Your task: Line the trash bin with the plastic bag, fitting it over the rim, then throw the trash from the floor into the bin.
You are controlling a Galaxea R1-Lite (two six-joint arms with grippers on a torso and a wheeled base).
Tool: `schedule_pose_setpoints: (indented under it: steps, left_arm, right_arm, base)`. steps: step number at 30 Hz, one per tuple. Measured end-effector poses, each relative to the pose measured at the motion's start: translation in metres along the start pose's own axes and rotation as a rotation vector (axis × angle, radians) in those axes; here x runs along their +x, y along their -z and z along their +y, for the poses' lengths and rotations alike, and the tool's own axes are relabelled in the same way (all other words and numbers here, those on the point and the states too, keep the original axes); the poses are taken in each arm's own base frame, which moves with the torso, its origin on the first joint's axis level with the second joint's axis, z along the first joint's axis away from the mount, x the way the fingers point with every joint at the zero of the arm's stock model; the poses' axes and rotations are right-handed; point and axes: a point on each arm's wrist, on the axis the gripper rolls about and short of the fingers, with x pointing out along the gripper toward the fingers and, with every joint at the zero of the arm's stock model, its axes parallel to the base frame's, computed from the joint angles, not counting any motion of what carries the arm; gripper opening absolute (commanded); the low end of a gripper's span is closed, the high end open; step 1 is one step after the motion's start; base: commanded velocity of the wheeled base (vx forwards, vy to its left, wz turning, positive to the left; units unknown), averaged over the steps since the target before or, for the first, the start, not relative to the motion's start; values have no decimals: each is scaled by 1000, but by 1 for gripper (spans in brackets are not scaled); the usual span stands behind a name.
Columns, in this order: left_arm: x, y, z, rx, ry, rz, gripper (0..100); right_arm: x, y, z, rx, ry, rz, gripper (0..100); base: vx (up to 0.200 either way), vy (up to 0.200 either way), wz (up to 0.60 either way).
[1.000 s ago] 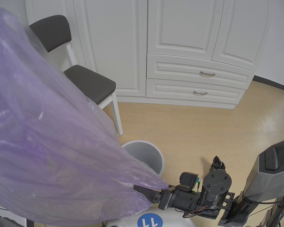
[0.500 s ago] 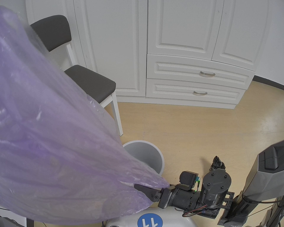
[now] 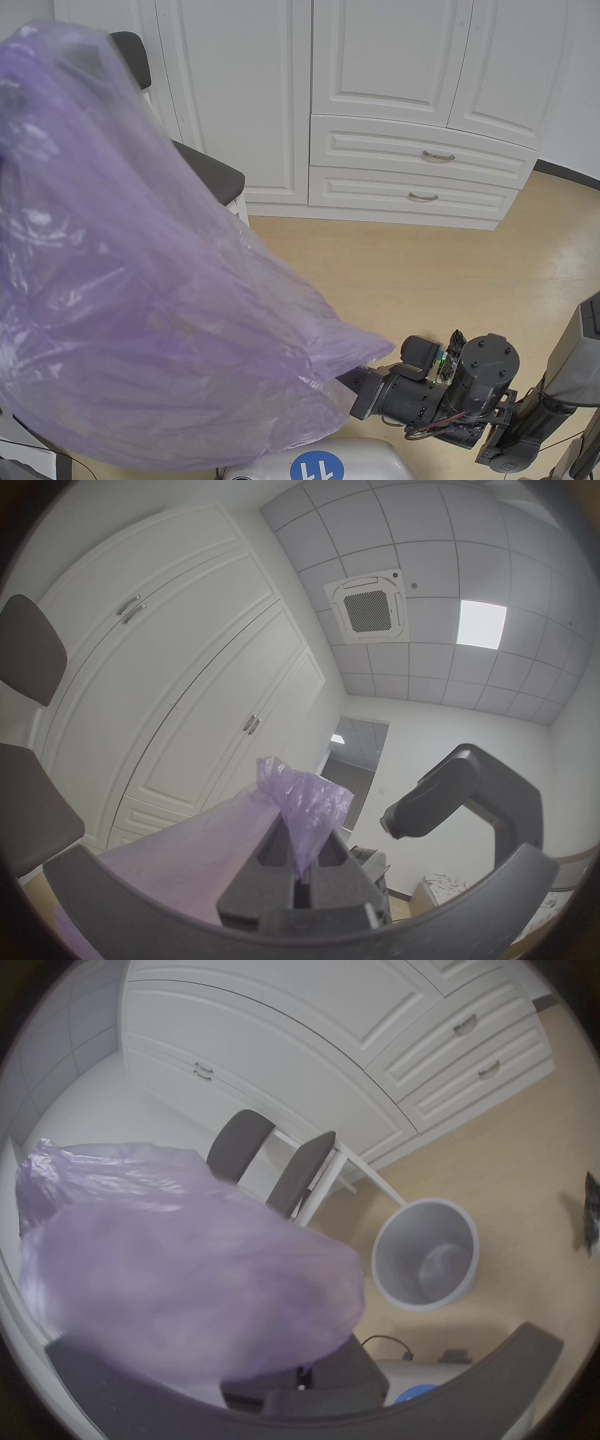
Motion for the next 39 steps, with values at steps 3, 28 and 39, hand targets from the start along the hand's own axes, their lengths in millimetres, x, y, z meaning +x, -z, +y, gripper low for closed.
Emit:
schedule_pose_setpoints:
  steps: [3,28,39]
  left_arm:
    - [2,4,3,9,-22,18,0]
    - [23,63,93,156,-395,320,0]
    - [10,101,152,249,-502,550,0]
  right_arm:
    - [-4,-8,-1,-66,4,-26,0]
    - [-39,-85,-26,-280,358,5,0]
    - [-63,-130,7,-202,581,81,0]
  base:
    - [0,0,0]
    - [0,0,0]
    - [0,0,0]
